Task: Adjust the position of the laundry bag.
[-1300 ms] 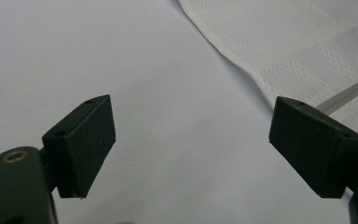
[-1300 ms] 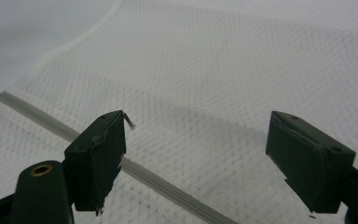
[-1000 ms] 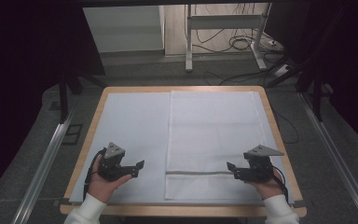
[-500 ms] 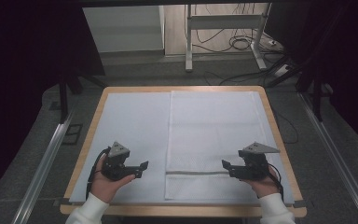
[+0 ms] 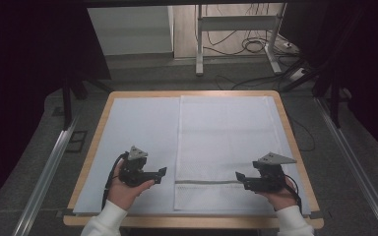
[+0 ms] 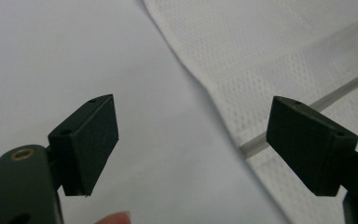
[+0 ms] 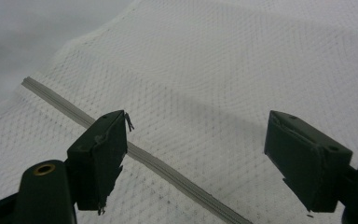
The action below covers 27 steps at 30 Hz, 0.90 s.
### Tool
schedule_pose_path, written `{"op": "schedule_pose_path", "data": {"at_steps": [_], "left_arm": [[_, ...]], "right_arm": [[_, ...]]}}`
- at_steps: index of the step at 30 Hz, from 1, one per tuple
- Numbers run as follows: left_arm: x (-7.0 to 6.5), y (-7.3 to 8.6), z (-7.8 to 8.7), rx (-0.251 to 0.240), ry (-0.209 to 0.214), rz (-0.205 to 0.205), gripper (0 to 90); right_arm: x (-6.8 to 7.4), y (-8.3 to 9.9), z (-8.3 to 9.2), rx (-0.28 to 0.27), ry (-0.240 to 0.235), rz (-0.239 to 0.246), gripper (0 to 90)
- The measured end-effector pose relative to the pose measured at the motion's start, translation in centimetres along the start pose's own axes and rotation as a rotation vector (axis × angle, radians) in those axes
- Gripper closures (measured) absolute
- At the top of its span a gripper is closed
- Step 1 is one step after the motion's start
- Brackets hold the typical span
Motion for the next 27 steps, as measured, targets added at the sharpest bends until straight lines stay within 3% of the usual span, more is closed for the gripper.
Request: {"op": "schedule_pose_path", "data": {"at_steps": [2, 3, 6, 15, 27], "left_arm": [[-0.2, -0.3, -0.3, 0.003, 0.006, 0.005, 17.1], [-0.9, -0.8, -0.8, 0.018, 0.036, 0.016, 19.5], [-1.8, -1.1, -1.4, 0.031, 0.048, 0.002, 20.9], [-1.3, -0.8, -2.2, 0.057, 0.058, 0.008, 20.9], [-2.5, -0.5, -5.0, 0.125, 0.109, 0.033, 25.8]], "right_arm": [[0.0, 0.0, 0.1, -0.001, -0.002, 0.001, 21.1], [0.0, 0.0, 0.2, -0.004, -0.001, 0.002, 21.1], [-0.1, -0.1, 0.4, -0.01, 0.004, -0.003, 21.1], [-0.4, -0.1, 0.8, -0.027, 0.047, 0.016, 21.1], [-0.3, -0.1, 0.6, -0.011, 0.059, 0.023, 21.1]]}}
Point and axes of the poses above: each handheld gripper's, and its own axes: z roughly backward along the jaws, y roughly out of its underside, x roughly to its left, the point moved 2 cm from there along -z, roughly forward along the jaws, and after that the axes turned 4 degrees about -x, right-handed, at the moved point
